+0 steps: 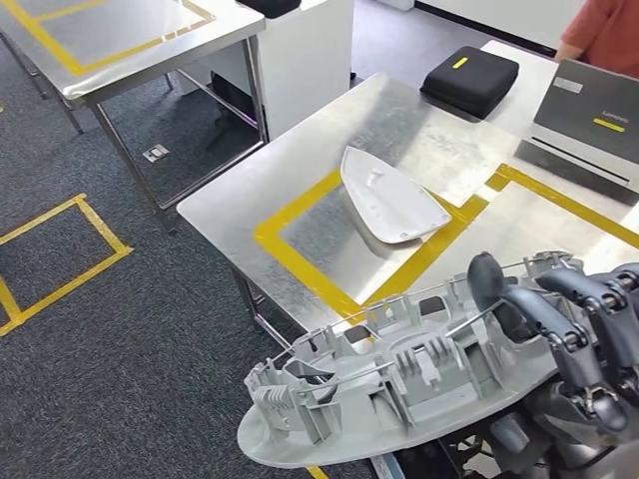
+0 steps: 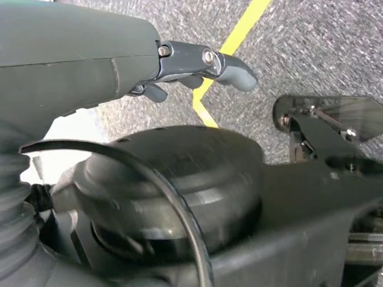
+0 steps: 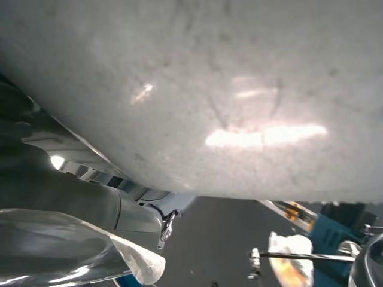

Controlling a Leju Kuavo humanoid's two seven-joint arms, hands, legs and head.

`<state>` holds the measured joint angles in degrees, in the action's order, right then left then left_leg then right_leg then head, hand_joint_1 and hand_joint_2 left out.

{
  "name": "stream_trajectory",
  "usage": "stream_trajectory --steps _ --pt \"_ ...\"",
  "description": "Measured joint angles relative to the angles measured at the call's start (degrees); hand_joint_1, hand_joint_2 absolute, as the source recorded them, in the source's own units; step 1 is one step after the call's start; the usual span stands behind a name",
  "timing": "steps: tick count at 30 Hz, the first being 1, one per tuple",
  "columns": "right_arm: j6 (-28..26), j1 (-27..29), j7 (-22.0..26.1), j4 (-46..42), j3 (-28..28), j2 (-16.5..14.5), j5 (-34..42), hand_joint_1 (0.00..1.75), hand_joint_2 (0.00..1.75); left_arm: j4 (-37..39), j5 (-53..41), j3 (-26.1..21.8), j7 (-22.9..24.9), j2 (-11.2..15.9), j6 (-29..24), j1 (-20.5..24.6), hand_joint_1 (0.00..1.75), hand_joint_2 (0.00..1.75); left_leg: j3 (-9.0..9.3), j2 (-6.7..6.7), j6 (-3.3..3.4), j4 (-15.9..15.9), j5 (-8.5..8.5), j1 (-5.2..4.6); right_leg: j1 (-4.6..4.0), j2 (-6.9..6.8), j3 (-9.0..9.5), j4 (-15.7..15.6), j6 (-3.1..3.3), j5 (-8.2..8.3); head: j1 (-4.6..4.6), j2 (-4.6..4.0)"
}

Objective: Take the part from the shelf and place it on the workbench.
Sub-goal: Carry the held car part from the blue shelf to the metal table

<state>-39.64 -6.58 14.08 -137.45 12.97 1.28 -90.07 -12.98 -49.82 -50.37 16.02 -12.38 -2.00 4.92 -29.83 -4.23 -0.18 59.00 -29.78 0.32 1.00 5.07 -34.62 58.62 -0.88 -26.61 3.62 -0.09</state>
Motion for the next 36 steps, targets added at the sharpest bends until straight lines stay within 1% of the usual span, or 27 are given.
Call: stream_trajectory --steps 1,2,3,4,6,7,8,9,10,11,12,13,15,16,18,20,22,23,24,25,26,27,29,31,33,35,36 --pt "0.01 -0.31 0.01 0.13 0.03 0.00 -0.01 1.75 1.75 0.00 0.01 -0.09 -0.08 0.02 -0.01 -0.05 0.00 1.75 0.05 -0.44 0.12 -0.57 -0.26 -0.03 0.07 0.52 -0.44 -0.02 -0.45 0.31 0.01 0.00" --pt "0.01 -0.59 0.04 0.27 0.08 0.00 -0.01 1.75 1.75 0.00 -0.01 -0.16 -0.15 0.04 -0.01 -0.04 0.00 1.75 0.04 -0.06 0.36 -1.04 -0.23 -0.08 0.16 1.05 -0.83 -0.10 -0.91 0.63 -0.03 0.00" --pt "0.01 -0.80 0.12 0.41 0.13 0.01 0.00 1.75 1.75 0.00 -0.05 -0.21 -0.22 0.05 -0.01 0.02 0.00 1.75 -0.01 0.53 0.71 -1.31 -0.09 -0.05 0.27 1.05 -1.27 -0.06 -1.27 0.75 -0.05 0.00" --pt "0.02 -1.05 0.24 0.56 0.18 0.01 0.02 1.75 1.75 0.00 -0.18 -0.24 -0.28 0.07 0.01 0.04 0.00 1.75 -0.04 1.16 1.09 -1.55 0.19 -0.03 0.22 0.28 -1.82 0.52 -1.51 0.30 0.05 0.00" --pt "0.02 -1.51 0.55 0.90 0.32 0.01 0.05 1.75 1.75 0.00 -0.53 -0.29 -0.39 0.08 0.05 -0.09 0.00 1.75 -0.08 2.66 1.73 -1.97 0.60 -0.03 0.04 -2.45 -4.15 5.13 -1.69 -2.51 0.32 0.00" --pt "0.02 -1.61 0.68 1.06 0.37 0.01 0.07 1.75 1.75 0.00 -0.71 -0.32 -0.44 0.09 0.08 -0.18 0.00 1.75 -0.15 3.38 1.87 -1.99 0.64 -0.18 -0.06 -3.71 -5.81 8.93 -1.76 -4.43 0.46 0.00" --pt "0.02 -1.57 0.79 1.22 0.42 0.01 0.07 1.75 1.75 0.00 -0.84 -0.35 -0.48 0.11 0.09 -0.24 0.00 1.75 -0.21 4.13 1.95 -1.98 0.65 -0.32 -0.07 -4.29 -7.40 12.74 -1.84 -5.99 0.50 0.00" --pt "0.02 -1.46 0.86 1.35 0.44 0.01 0.08 1.75 1.75 0.00 -0.95 -0.37 -0.50 0.12 0.10 -0.25 0.00 1.75 -0.23 4.90 2.00 -1.98 0.64 -0.46 -0.07 -4.59 -8.38 15.31 -1.88 -6.72 0.49 0.00" --pt "0.02 -1.37 0.90 1.48 0.46 0.01 0.08 1.75 1.75 0.00 -1.02 -0.38 -0.50 0.13 0.10 -0.24 0.00 1.75 -0.21 5.60 2.04 -1.97 0.62 -0.58 -0.08 -4.77 -8.38 15.89 -1.87 -6.47 0.49 0.00" --pt "0.02 -1.32 0.92 1.57 0.48 0.01 0.07 1.75 1.75 0.00 -1.07 -0.39 -0.50 0.13 0.11 -0.22 0.00 1.75 -0.14 6.27 2.07 -1.96 0.57 -0.67 -0.09 -5.01 -7.14 14.06 -1.80 -5.23 0.49 0.00" --pt "0.02 -1.30 0.94 1.64 0.50 0.01 0.07 1.75 1.75 0.00 -1.11 -0.40 -0.50 0.11 0.13 -0.20 0.00 1.75 -0.02 6.86 2.05 -1.95 0.50 -0.74 -0.14 -5.59 -4.85 10.24 -1.67 -3.41 0.48 0.00" --pt "0.02 -1.33 0.95 1.69 0.51 0.00 0.07 1.75 1.75 0.00 -1.13 -0.40 -0.50 0.10 0.16 -0.19 0.00 1.75 0.08 7.37 1.97 -1.93 0.39 -0.87 -0.37 -6.86 -2.39 6.03 -1.51 -2.20 0.49 0.00" --pt "0.02 -1.38 0.96 1.74 0.57 -0.01 0.08 1.75 1.75 0.00 -1.16 -0.40 -0.50 0.07 0.20 -0.21 0.00 1.75 0.09 8.26 1.65 -1.70 0.15 -1.23 -0.81 -8.73 0.86 0.37 -0.87 -1.11 0.45 0.00" --pt "0.02 -1.38 0.96 1.79 0.59 -0.02 0.08 1.75 1.75 0.00 -1.17 -0.40 -0.50 0.06 0.21 -0.22 0.00 1.75 0.07 8.72 1.48 -1.62 0.09 -1.39 -1.02 -9.01 1.18 -0.30 -0.54 -1.34 0.42 0.00" --pt "0.01 -1.26 1.05 1.84 0.59 -0.02 0.08 1.75 1.75 0.00 -1.16 -0.41 -0.49 0.06 0.20 -0.17 0.00 1.75 0.16 9.40 1.07 -1.50 -0.14 -1.43 -0.92 -7.84 1.06 -0.47 0.14 -1.06 0.41 0.00" --pt "-0.01 -1.08 1.28 1.86 0.58 -0.04 0.08 1.75 1.75 0.00 -1.14 -0.43 -0.39 0.00 0.19 -0.12 0.00 1.75 -0.44 7.73 0.36 0.33 -1.71 -1.19 -0.63 -6.81 1.02 -0.64 0.75 -0.79 0.28 0.00" --pt "-0.01 -0.92 1.48 1.90 0.55 -0.12 0.07 1.75 1.75 0.00 -0.84 -0.58 -0.28 -0.09 0.09 -0.03 0.00 1.75 -3.15 5.24 -0.24 6.76 -5.25 -0.89 -0.48 -5.84 0.91 -0.70 1.21 -0.61 0.12 0.00" --pt "-0.01 -0.87 1.52 1.97 0.55 -0.16 0.05 1.75 1.75 0.00 -0.50 -0.72 -0.28 -0.14 0.04 0.10 0.00 1.75 -4.88 4.72 -0.39 10.84 -6.98 -0.82 -0.48 -5.31 0.85 -0.69 1.35 -0.56 0.11 0.00" --pt "-0.01 -0.87 1.56 2.06 0.57 -0.17 0.04 1.75 1.75 0.00 -0.08 -0.92 -0.35 -0.19 -0.04 0.23 0.00 1.75 -6.13 4.55 -0.46 13.96 -7.92 -0.78 -0.48 -4.72 0.82 -0.68 1.41 -0.51 0.12 0.00" --pt "-0.01 -0.92 1.61 2.20 0.64 -0.17 0.04 1.75 1.75 0.00 0.35 -1.13 -0.53 -0.26 -0.09 0.31 0.00 1.75 -6.58 4.48 -0.45 15.24 -7.75 -0.77 -0.48 -4.08 0.82 -0.67 1.41 -0.46 0.12 0.00" --pt "0.00 -1.07 1.66 2.42 0.76 -0.17 0.04 1.75 1.75 0.00 0.81 -1.38 -0.82 -0.37 -0.14 0.30 0.00 1.75 -6.04 4.40 -0.36 14.25 -6.43 -0.75 -0.48 -3.39 0.84 -0.66 1.36 -0.41 0.12 0.00" --pt "0.01 -1.34 1.67 2.67 0.92 -0.20 0.03 1.75 1.75 0.00 1.22 -1.65 -1.20 -0.50 -0.15 0.21 0.00 1.75 -4.69 4.12 -0.21 11.23 -4.28 -0.70 -0.47 -2.67 0.85 -0.64 1.26 -0.32 0.12 0.00" --pt "0.01 -2.12 1.45 3.37 1.47 -0.30 0.02 1.75 1.75 0.00 1.97 -2.28 -2.06 -0.77 0.11 -0.13 0.00 1.75 -1.56 2.35 0.22 3.60 -0.54 -0.52 -0.52 -1.32 0.67 -0.53 0.89 -0.08 0.14 0.00" --pt "0.01 -2.96 0.99 4.13 2.19 -0.39 0.01 1.75 1.75 0.00 2.56 -2.88 -2.88 -0.99 0.43 -0.37 0.00 1.75 -0.14 0.98 0.64 -0.51 0.21 -0.48 -0.50 -0.30 -0.02 -0.38 0.23 0.34 0.16 0.00" --pt "0.02 -3.53 0.50 4.77 2.91 -0.41 0.01 1.75 1.75 0.00 2.91 -3.33 -3.64 -1.15 0.50 -0.43 0.00 1.75 -0.17 1.45 1.18 -1.28 0.14 -0.48 -0.35 0.48 -0.67 -0.43 -0.56 0.82 0.15 0.00" --pt "0.01 -4.09 -0.08 5.26 3.50 -0.40 0.03 1.75 1.75 0.00 3.03 -3.74 -4.21 -1.25 0.51 -0.42 0.00 1.75 -0.25 2.47 1.93 -1.77 0.72 -0.34 -0.40 -0.66 -1.69 0.76 -1.08 -0.09 0.34 0.00" --pt "0.01 -4.45 -0.46 5.48 3.73 -0.40 0.05 1.75 1.75 0.00 3.03 -3.89 -4.38 -1.27 0.50 -0.44 0.00 1.75 -0.29 3.08 2.25 -2.02 0.96 -0.27 -0.44 -1.81 -2.74 2.83 -1.25 -1.42 0.56 0.00"
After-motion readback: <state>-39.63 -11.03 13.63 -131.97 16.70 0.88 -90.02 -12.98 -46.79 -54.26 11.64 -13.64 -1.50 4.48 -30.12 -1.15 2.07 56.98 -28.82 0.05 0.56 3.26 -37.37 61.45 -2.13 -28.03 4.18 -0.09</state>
